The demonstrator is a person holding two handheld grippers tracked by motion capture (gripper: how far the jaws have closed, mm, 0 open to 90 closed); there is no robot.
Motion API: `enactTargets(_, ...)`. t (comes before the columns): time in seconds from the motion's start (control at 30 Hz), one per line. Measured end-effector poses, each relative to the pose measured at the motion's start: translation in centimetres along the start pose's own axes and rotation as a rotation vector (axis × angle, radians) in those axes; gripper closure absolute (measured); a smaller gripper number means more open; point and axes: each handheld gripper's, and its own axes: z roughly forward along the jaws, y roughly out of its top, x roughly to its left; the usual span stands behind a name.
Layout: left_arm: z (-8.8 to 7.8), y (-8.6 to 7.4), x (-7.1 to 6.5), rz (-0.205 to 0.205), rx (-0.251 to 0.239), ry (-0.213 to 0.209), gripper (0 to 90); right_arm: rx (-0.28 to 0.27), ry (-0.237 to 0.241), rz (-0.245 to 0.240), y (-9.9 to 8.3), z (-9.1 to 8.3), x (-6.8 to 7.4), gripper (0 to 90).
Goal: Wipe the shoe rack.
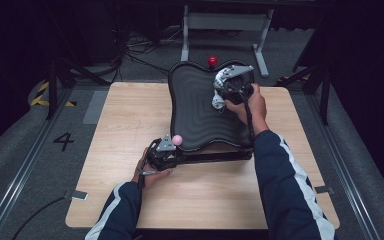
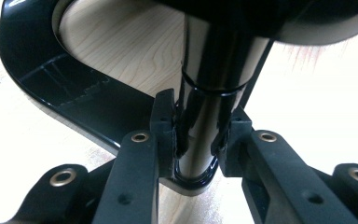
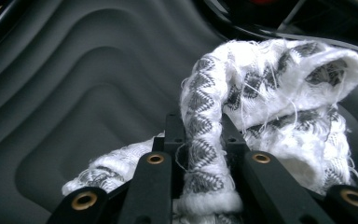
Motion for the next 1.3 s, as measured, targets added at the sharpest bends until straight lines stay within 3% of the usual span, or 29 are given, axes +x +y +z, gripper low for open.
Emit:
enactTargets(0.2,0.0,0.0,0.0,0.0,0.005,0.0,73.1,-0.008,-0.033,0.076,-1.0,-0.6,-2.7,79.1)
enactTargets(0.33,0.0,0.0,-0.1,-0.004,0.007,-0.002,73.1,0.009,-0.064,0.099,-1.8,-1.2,-4.0,79.1)
enactTargets(0.47,0.0,0.0,-0.1,-0.004,0.005,-0.001,73.1,0.018,-0.055,0.128,-2.8,-1.9,-5.0,79.2)
enactTargets(0.57,0.0,0.0,-0.1,0.001,0.007,0.001,73.1,0.021,-0.014,0.146,-3.7,-2.4,-5.5,79.3)
enactTargets(0.77,0.0,0.0,-0.1,-0.003,0.006,0.002,73.0,0.028,0.087,0.154,-5.5,-3.2,-5.1,79.3)
enactTargets(1.03,0.0,0.0,-0.1,-0.001,0.009,0.004,73.0,0.073,0.124,0.067,-7.4,-4.5,-3.4,79.3)
enactTargets(1.3,0.0,0.0,-0.2,-0.002,0.004,0.006,73.0,0.114,0.158,0.018,-9.0,-5.6,-2.4,79.6)
